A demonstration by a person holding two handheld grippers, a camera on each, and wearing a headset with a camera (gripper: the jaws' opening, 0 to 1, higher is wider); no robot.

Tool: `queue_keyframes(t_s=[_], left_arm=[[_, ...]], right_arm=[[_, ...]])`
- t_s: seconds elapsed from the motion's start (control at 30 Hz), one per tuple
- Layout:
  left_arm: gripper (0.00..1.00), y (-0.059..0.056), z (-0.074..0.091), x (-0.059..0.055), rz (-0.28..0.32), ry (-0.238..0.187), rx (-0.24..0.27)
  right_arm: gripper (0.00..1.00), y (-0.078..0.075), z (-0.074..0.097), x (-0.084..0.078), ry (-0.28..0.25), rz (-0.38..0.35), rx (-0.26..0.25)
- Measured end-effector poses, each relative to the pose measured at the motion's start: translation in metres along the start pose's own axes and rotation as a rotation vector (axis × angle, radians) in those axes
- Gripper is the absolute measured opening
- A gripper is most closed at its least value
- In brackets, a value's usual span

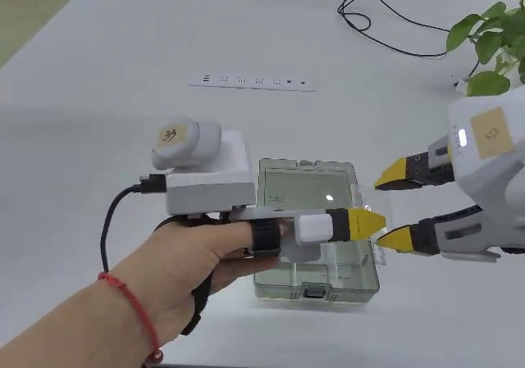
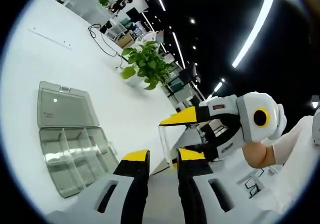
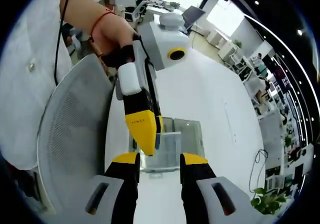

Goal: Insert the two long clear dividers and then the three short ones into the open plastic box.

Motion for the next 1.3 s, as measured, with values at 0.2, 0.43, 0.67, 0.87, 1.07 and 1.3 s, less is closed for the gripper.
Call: queue_keyframes(t_s=[0.2,0.43,0.67,0.87,1.07,1.3], left_arm=[[0.08,0.001,0.0,0.0,0.012,0.006,-0.008],[0.0,-0.001,-0.002,0.0,0.006,0.014,-0.017],[0.0,-0.003,-0.003,-0.001,0.014,0.009,-0.021],[0.0,0.0,0.0,0.001,0.004,-0.002,-0.003],[0.0,-0.001,0.004,0.004,-0.082,0.006,0.012],[0.0,-0.005,0.009,0.004,-0.325,0.045,0.009]], right_arm=[[0.33,0.002,0.001,0.001,0.005,0.004,0.0],[0.33,0.002,0.0,0.001,0.013,0.008,-0.003],[0.33,0.002,0.001,0.0,0.011,0.008,-0.003],[0.34,0.0,0.001,0.002,0.0,0.018,-0.015],[0.37,-0.007,0.01,0.004,-0.044,-0.02,-0.002],[0.31,-0.023,0.028,0.003,-0.188,-0.178,0.152]])
Point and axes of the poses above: the centre of the closed fingertips' face, and the gripper's own axes: z roughly backward along the fingers, y roughly to its left, x roughly out of its top, the point moved 6 cm from there along z, roughly backward along the fingers, and after that the axes turned 6 degrees about y, right-handed, at the moved point
